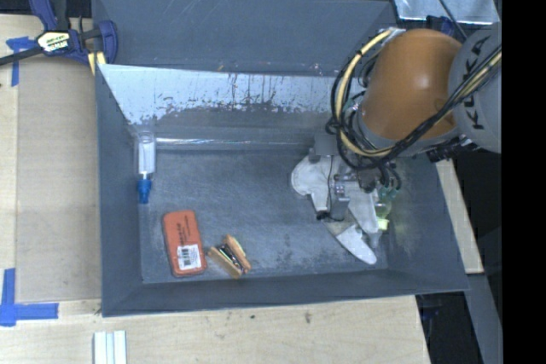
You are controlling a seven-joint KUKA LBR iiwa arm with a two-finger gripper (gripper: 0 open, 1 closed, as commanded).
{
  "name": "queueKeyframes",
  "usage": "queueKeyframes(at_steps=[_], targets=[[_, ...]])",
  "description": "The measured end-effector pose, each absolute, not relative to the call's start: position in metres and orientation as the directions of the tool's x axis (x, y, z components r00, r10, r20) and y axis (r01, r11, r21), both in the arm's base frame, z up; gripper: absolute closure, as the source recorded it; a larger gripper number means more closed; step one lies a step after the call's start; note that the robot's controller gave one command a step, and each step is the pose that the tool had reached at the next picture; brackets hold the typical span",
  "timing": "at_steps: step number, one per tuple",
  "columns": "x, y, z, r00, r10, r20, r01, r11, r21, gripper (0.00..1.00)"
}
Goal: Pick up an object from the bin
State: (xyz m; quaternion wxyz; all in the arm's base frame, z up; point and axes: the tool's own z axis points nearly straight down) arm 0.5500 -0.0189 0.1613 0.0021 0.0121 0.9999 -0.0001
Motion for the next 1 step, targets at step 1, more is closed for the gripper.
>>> queueKeyframes(at_steps=[1], targets=[[0.5619, -0.0247, 0.1476, -0.994, 0.109, -0.004, 0.109, 0.994, -0.002, 0.00]])
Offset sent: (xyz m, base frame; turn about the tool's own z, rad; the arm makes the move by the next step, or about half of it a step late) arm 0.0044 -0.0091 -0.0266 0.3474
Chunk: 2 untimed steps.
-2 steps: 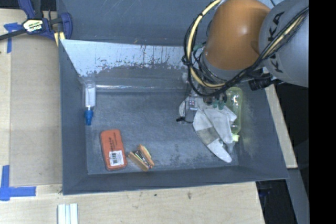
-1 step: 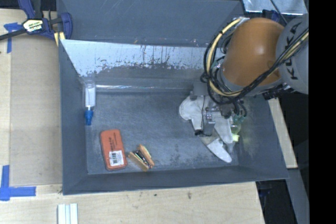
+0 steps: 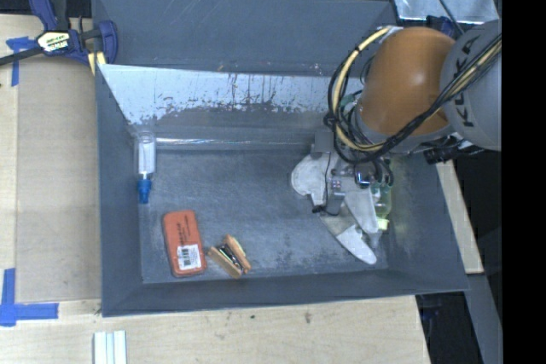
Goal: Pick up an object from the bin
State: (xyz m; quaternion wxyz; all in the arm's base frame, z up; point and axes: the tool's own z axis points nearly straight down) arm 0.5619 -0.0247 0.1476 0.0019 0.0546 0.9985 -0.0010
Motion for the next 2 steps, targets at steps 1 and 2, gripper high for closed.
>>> queueKeyframes(at_steps=[1, 2], targets=[[0.561, -0.021, 0.141, -0.958, 0.287, -0.003, 0.287, 0.958, 0.002, 0.00], [0.574, -0.032, 0.119, -0.956, 0.292, -0.005, 0.292, 0.956, 0.001, 0.00]])
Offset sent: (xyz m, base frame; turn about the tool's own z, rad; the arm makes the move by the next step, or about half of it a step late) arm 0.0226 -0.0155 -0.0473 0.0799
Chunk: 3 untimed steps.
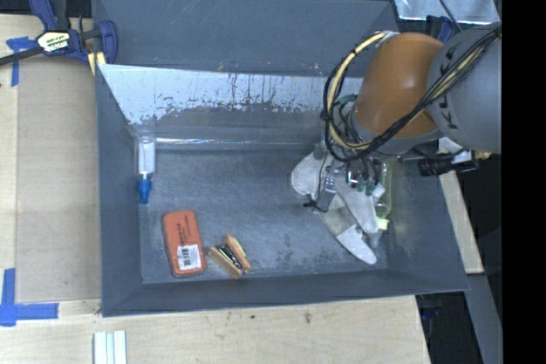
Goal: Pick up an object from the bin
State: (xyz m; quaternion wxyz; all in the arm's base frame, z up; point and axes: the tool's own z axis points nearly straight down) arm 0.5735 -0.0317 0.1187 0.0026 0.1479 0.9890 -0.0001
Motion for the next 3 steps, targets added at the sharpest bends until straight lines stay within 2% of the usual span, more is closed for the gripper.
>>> queueKeyframes(at_steps=[1, 2, 3], targets=[[0.575, -0.041, 0.096, -0.974, 0.229, -0.003, 0.229, 0.974, 0.000, 0.00], [0.577, -0.051, 0.085, -0.897, 0.443, -0.001, 0.443, 0.897, 0.001, 0.00], [0.605, -0.070, 0.073, -0.919, 0.394, -0.010, 0.394, 0.919, 0.003, 1.00]])
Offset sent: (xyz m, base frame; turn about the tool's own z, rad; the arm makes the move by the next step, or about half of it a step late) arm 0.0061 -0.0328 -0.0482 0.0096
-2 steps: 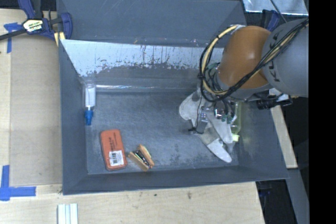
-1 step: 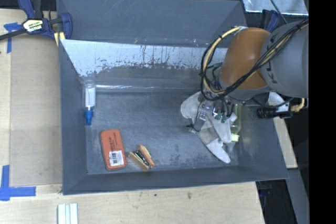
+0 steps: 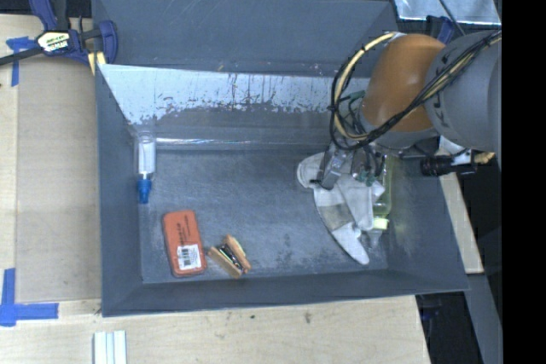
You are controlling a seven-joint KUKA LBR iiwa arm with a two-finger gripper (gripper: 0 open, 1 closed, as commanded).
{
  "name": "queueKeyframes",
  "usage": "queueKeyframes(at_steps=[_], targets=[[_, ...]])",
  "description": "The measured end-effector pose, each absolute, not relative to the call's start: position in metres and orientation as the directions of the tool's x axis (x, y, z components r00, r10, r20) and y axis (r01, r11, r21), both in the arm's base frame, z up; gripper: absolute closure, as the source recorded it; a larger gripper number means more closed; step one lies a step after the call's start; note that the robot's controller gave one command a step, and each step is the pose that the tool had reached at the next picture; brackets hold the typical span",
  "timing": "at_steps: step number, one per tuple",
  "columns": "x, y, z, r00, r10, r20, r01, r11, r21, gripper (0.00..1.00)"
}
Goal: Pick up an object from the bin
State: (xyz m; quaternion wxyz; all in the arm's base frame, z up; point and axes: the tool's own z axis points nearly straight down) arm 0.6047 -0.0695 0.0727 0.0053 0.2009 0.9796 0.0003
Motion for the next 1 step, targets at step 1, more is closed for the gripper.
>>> queueKeyframes(at_steps=[1], targets=[[0.6047, -0.0695, 0.0727, -0.919, 0.394, -0.010, 0.394, 0.919, 0.003, 1.00]])
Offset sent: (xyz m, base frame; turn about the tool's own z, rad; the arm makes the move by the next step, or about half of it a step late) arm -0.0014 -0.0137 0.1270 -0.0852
